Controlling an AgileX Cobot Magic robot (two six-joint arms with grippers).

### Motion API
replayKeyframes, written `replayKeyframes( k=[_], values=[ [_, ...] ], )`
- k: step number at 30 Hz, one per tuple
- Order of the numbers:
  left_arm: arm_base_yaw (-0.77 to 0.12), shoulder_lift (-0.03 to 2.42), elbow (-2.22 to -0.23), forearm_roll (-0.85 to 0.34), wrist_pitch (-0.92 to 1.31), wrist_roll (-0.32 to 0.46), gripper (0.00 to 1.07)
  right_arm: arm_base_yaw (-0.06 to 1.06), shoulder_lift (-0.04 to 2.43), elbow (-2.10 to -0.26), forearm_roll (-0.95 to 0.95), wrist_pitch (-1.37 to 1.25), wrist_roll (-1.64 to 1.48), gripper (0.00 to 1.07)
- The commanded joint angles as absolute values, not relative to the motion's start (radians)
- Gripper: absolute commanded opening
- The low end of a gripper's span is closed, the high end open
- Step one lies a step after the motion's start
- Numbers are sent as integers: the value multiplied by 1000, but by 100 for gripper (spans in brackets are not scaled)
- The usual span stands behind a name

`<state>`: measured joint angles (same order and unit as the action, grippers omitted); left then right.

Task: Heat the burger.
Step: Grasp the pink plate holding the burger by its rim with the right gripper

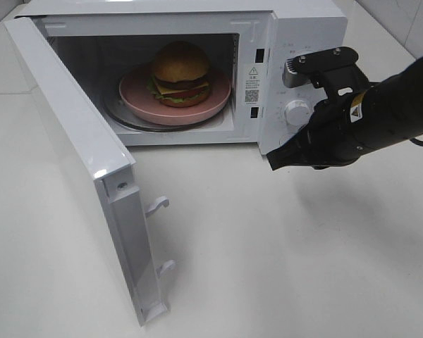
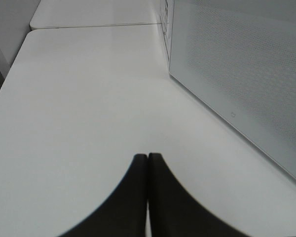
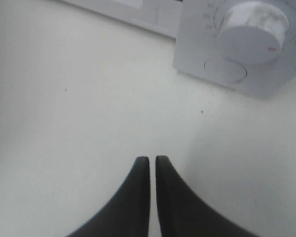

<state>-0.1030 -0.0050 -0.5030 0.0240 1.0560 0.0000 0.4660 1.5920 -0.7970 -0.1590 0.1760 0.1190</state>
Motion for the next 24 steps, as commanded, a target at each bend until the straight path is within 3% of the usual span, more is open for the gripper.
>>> replayKeyframes(
  k=[1, 3, 6, 8, 13, 24],
  values=[
    [-104, -25, -500, 23, 1039, 0, 0, 462, 1584, -846, -136, 334, 108, 6],
    [-104, -25, -500, 23, 1039, 0, 0, 462, 1584, -908, -73, 505, 97, 6],
    [-104, -25, -500, 23, 1039, 0, 0, 462, 1584, -924, -48, 546, 88, 6],
    [-104, -25, -500, 23, 1039, 0, 0, 462, 1584, -972, 73, 655, 26, 7],
    [-104, -25, -500, 23, 1039, 0, 0, 462, 1585, -983, 202, 674, -62, 8],
    [-104, -25, -500, 23, 1039, 0, 0, 462, 1587, -983, 221, 673, -81, 11]
  ],
)
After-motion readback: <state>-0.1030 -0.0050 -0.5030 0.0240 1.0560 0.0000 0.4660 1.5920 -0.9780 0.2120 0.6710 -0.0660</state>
